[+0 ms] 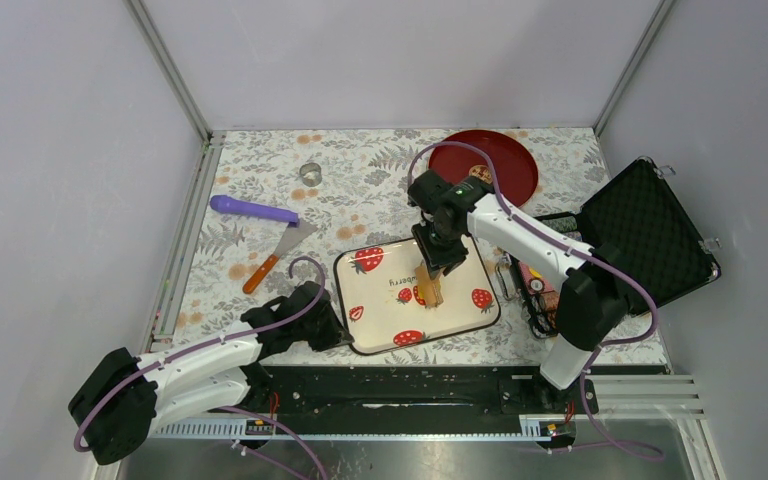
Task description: Roll out the dumpling wrappers from the dough
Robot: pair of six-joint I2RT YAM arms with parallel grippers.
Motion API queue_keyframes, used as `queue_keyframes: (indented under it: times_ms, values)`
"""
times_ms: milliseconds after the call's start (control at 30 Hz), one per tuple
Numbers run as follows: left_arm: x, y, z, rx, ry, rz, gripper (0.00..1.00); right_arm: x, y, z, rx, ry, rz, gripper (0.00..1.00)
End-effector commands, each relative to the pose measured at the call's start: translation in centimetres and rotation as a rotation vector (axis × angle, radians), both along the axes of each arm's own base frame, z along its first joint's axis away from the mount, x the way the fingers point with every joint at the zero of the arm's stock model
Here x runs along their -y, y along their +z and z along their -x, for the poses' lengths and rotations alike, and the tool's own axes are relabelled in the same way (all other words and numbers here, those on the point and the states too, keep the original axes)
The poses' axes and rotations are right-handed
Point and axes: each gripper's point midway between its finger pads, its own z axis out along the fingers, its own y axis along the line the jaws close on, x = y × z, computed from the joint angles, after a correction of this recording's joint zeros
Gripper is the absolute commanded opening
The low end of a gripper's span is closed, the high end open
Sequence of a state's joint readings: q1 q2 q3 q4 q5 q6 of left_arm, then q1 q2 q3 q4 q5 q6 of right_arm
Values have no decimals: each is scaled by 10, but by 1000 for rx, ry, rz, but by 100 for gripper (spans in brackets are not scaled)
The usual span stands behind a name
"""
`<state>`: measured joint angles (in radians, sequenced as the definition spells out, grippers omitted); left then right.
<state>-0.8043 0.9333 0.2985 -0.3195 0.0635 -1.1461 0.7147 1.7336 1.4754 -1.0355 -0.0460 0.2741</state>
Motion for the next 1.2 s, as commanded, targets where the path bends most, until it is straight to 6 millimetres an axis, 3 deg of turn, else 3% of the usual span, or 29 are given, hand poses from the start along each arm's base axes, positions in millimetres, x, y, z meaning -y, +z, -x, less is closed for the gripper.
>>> queue_keyframes:
  times_ms: [0, 700, 900, 1167]
  values:
    - [-14, -15, 1, -5, 32, -70, 0, 18, -64, 7, -70, 8, 169, 0]
    - [-14, -16, 0, -5, 33, -71, 0, 58, -94, 8, -110, -39, 275, 0]
    - [-14, -16, 0, -6, 34, -72, 0, 62, -96, 6, -103, -19, 303, 0]
    - [-14, -16, 0, -7, 34, -74, 0, 50, -95, 8, -102, 32, 282, 0]
